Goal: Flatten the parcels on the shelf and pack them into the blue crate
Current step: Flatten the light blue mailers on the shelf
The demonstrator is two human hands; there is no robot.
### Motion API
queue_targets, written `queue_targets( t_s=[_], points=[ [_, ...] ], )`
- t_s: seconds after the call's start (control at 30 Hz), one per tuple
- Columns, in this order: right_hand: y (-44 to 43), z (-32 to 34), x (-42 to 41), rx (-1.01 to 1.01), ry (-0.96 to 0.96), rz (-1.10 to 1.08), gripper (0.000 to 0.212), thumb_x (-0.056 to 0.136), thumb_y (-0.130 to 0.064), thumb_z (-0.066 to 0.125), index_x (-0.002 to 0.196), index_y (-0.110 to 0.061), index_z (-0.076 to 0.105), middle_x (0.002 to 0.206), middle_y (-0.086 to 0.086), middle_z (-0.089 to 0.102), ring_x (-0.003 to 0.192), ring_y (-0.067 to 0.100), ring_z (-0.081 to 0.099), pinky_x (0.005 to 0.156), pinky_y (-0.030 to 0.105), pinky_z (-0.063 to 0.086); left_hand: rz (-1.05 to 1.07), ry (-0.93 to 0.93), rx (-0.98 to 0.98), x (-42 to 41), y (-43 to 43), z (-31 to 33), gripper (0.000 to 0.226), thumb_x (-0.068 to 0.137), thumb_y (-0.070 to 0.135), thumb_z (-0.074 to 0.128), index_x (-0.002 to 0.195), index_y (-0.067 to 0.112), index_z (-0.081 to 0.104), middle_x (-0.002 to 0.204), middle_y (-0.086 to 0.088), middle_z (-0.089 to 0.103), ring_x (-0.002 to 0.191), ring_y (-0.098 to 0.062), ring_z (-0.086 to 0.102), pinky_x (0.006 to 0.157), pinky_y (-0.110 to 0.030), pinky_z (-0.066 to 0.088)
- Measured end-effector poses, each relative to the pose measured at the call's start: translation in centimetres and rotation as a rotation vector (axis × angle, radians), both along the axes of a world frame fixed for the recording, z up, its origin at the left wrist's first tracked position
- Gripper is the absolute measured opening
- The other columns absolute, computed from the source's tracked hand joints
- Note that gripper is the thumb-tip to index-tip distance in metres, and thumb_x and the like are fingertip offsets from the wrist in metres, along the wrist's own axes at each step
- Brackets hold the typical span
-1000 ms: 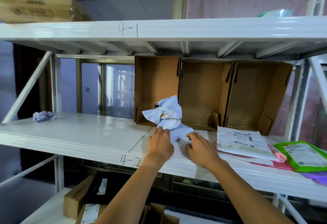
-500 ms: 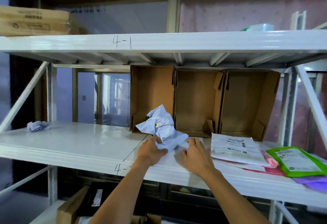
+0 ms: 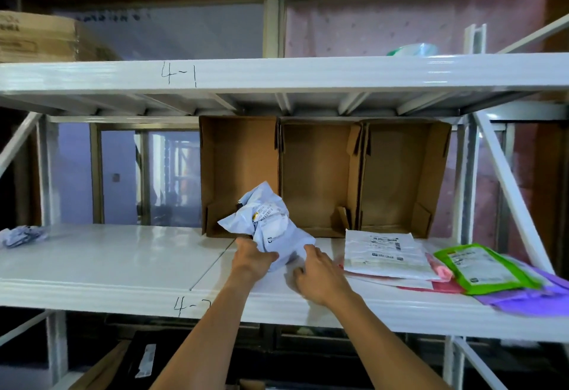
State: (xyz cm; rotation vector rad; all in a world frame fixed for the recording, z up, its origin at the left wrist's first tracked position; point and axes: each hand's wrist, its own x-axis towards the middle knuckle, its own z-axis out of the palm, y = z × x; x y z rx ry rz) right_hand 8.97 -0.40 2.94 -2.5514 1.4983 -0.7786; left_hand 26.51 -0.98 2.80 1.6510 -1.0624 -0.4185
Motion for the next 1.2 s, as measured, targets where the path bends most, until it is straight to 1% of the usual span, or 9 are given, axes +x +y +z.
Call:
queue_targets(
  t_s=[0.17, 0.3, 0.43, 0.6, 0.67, 0.77, 0.97, 1.07, 1.2],
  points=[
    [-0.4, -0.1, -0.2, -0.104, -0.155, -0.038, 0.057, 0.097, -0.027, 0.051, 0.147, -0.01, 0.03, 0.143, 0.012, 0.048, 0.127, 0.03, 0.049, 0.095, 0.039, 0.044, -0.079, -0.006, -0.082, -0.3, 1.1, -0.4, 0.059, 0.074, 0.014, 0.084, 0.111, 0.015, 0.038, 0.101, 0.0, 0.051, 0.098, -0.024, 0.054, 0.079, -0.034, 0.045],
    [-0.8, -0.1, -0.2, -0.11, -0.282, -0.057, 0.058, 0.097, -0.025, 0.051, 0.15, -0.015, 0.028, 0.146, 0.008, 0.045, 0.128, 0.031, 0.047, 0.093, 0.039, 0.044, -0.2, 0.043, -0.134, -0.2, 2.4, -0.5, 0.074, 0.061, 0.015, 0.083, 0.123, 0.014, 0.044, 0.113, -0.003, 0.06, 0.104, -0.021, 0.061, 0.084, -0.038, 0.054],
    [-1.0, 1.2, -0.5, -0.357, -0.484, -0.03, 0.046, 0.093, -0.023, 0.056, 0.136, -0.017, 0.043, 0.131, 0.004, 0.052, 0.121, 0.026, 0.051, 0.089, 0.037, 0.046, -0.324, 0.059, -0.054, 0.4, 3.5, 0.1, 0.031, 0.073, -0.004, 0.07, 0.1, 0.011, 0.066, 0.09, -0.002, 0.065, 0.079, -0.014, 0.061, 0.059, -0.016, 0.047],
    [-0.4, 5.1, -1.5, -0.56, -0.65, -0.047, 0.057, 0.089, -0.028, 0.06, 0.141, -0.014, 0.041, 0.129, 0.003, 0.05, 0.116, 0.02, 0.05, 0.097, 0.036, 0.044, -0.296, 0.13, -0.132, -0.4, 4.3, 0.5, 0.025, 0.073, -0.012, 0.061, 0.088, 0.008, 0.063, 0.081, -0.004, 0.055, 0.069, -0.015, 0.049, 0.046, -0.015, 0.038],
    [0.3, 7.7, -1.7, -0.759, -0.563, -0.005, 0.056, 0.086, -0.028, 0.061, 0.138, -0.014, 0.048, 0.132, 0.004, 0.053, 0.12, 0.02, 0.049, 0.102, 0.04, 0.042, -0.297, 0.155, -0.152, -0.7, 4.2, 0.4, 0.023, 0.074, -0.012, 0.06, 0.081, 0.009, 0.059, 0.077, -0.003, 0.051, 0.066, -0.016, 0.045, 0.045, -0.016, 0.035],
    [2.2, 12.6, -1.1, -0.947, -0.354, 0.136, 0.057, 0.087, -0.035, 0.054, 0.141, -0.018, 0.052, 0.142, 0.001, 0.051, 0.131, 0.018, 0.043, 0.112, 0.039, 0.033, -0.297, 0.146, -0.16, -0.7, 4.3, 0.3, 0.028, 0.075, -0.01, 0.061, 0.095, 0.01, 0.065, 0.085, -0.003, 0.059, 0.073, -0.016, 0.052, 0.055, -0.022, 0.04],
    [3.2, 18.2, 2.0, -0.386, 0.378, 0.257, 0.039, 0.091, -0.051, 0.051, 0.123, -0.034, 0.066, 0.129, -0.003, 0.063, 0.121, 0.023, 0.05, 0.099, 0.04, 0.036, -0.321, 0.091, -0.171, -0.3, 3.7, -0.2, 0.038, 0.075, -0.001, 0.065, 0.106, 0.02, 0.066, 0.095, -0.001, 0.066, 0.088, -0.02, 0.063, 0.068, -0.029, 0.047],
    [2.5, 18.7, 2.4, -0.249, 0.5, 0.256, 0.032, 0.087, -0.05, 0.056, 0.111, -0.035, 0.07, 0.109, -0.009, 0.07, 0.101, 0.015, 0.058, 0.083, 0.032, 0.037, -0.314, 0.076, -0.172, -0.3, 3.8, -0.4, 0.042, 0.068, 0.01, 0.065, 0.106, 0.028, 0.067, 0.098, 0.002, 0.07, 0.095, -0.021, 0.066, 0.075, -0.034, 0.05],
    [1.5, 18.6, 2.0, -0.152, 0.52, 0.227, 0.024, 0.083, -0.042, 0.067, 0.103, -0.031, 0.074, 0.098, -0.01, 0.07, 0.093, 0.014, 0.06, 0.082, 0.033, 0.045, -0.306, 0.064, -0.161, -0.2, 4.0, -0.3, 0.045, 0.072, 0.007, 0.065, 0.11, 0.03, 0.066, 0.101, 0.004, 0.071, 0.099, -0.02, 0.066, 0.076, -0.031, 0.05]
  ],
)
